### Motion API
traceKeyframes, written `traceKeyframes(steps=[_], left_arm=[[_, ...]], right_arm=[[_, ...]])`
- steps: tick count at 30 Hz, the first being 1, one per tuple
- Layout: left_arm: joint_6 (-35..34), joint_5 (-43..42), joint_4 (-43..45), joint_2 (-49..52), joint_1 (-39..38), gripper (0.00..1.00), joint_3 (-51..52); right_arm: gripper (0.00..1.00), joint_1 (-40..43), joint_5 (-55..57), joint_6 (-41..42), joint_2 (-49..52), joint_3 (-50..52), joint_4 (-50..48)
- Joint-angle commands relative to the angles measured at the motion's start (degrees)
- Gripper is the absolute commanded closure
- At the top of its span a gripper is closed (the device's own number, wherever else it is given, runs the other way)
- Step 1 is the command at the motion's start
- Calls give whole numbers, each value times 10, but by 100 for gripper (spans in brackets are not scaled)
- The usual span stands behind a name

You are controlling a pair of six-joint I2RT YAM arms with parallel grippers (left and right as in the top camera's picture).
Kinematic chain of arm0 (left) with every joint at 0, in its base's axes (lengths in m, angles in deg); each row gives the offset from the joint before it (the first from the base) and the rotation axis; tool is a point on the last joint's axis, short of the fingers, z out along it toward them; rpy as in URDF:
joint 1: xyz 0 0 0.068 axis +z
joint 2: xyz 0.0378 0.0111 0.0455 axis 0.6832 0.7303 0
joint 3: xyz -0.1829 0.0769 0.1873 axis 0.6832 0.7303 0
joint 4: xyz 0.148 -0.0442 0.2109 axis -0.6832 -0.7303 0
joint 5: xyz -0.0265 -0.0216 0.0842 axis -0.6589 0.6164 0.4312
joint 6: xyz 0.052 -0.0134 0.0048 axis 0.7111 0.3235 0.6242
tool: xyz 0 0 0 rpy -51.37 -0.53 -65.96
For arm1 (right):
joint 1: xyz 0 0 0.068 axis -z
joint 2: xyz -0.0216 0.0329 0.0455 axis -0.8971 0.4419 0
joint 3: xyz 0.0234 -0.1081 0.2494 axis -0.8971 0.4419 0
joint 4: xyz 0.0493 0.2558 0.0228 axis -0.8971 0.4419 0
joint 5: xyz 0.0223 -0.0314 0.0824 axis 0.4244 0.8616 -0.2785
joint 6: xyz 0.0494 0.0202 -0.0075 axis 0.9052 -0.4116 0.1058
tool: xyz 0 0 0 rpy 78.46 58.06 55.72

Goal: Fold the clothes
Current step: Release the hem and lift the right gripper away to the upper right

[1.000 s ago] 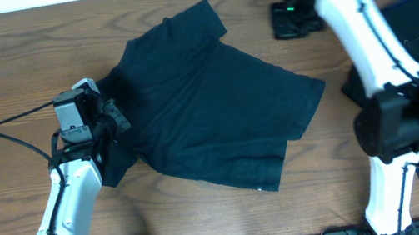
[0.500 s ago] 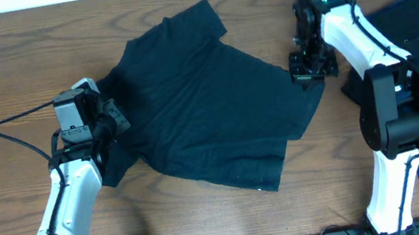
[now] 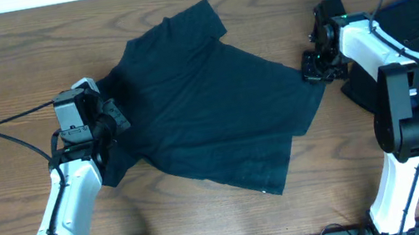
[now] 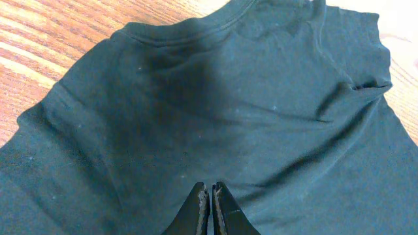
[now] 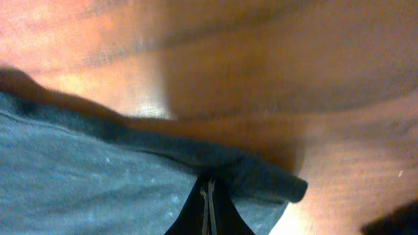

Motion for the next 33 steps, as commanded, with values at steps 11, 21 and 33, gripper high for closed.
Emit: traceKeyframes(steps=[11,21,33], left_arm=[[10,5,2,4,-1,93,0],[11,5,14,4,-1,93,0],[14,5,-28,-35,-1,14,-1]], right_arm=[[99,30,81,-6,32,27,-174],[73,66,27,-32,30,19,-294],[1,59,17,-29,-68,-108,-122]])
